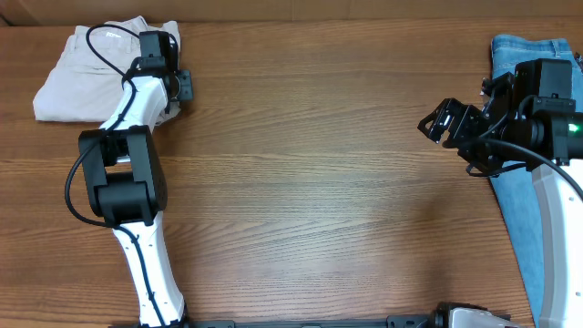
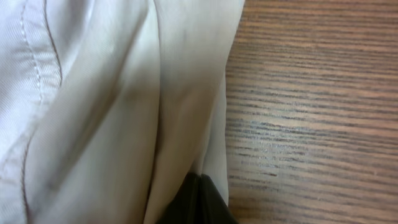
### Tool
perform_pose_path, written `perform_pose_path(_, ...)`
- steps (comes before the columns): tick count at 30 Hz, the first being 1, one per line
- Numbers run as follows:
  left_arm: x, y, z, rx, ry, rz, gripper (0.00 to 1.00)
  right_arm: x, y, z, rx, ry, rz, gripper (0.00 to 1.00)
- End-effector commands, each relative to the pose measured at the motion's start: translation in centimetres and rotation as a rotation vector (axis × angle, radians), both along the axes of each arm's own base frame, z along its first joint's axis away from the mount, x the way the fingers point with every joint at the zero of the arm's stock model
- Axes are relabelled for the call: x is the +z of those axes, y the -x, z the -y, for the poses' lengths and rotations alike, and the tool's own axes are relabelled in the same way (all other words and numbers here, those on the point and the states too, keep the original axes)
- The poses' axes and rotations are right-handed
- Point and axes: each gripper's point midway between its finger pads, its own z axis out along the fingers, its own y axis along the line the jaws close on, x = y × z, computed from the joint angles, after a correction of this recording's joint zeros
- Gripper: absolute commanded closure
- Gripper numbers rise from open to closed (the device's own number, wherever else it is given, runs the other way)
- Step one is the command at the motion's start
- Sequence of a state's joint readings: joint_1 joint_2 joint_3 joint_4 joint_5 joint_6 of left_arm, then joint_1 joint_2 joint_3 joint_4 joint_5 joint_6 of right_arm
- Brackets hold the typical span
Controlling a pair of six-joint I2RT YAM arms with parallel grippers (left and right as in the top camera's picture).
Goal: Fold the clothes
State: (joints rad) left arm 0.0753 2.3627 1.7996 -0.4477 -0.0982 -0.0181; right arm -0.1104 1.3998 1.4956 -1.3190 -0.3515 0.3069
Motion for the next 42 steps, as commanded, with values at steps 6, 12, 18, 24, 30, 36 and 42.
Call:
perform_pose_path(6,-2.3,-0.2,-2.5,0.037,-0.02,0.0,0.96,-0.1,0.2,-0.1,0.001,-0.01,-0.007,0.0)
perform_pose_path(12,-2.2,-0.8,-3.7,0.058,-0.023,0.033,0.96,-0.2,0.3,-0.1,-0.002,-0.012,-0.017,0.0)
perform_pose_path(18,-1.7,-1.1,-5.7,0.115,-0.012,0.072,0.96,-0.1,0.4,-0.5,0.002,-0.032,-0.016,0.0)
perform_pose_path(24,-1.6,-0.9,-7.6,0.146,-0.015,0.083,0.96,0.1,0.3,-0.7,0.009,-0.048,-0.009,0.0)
perform_pose_path(30,-1.3,-0.7,-9.6,0.187,-0.011,0.1,0.96,0.1,0.2,-0.7,0.009,-0.048,-0.009,0.0)
perform_pose_path(36,-0.8,-1.5,-9.3,0.215,0.017,0.147,0.96,0.1,0.2,-0.7,-0.005,-0.054,-0.015,0.0)
perform_pose_path(42,-0.3,-2.7,-7.9,0.205,0.056,0.196,0.96,0.1,0.4,-0.8,-0.015,-0.065,-0.026,0.0)
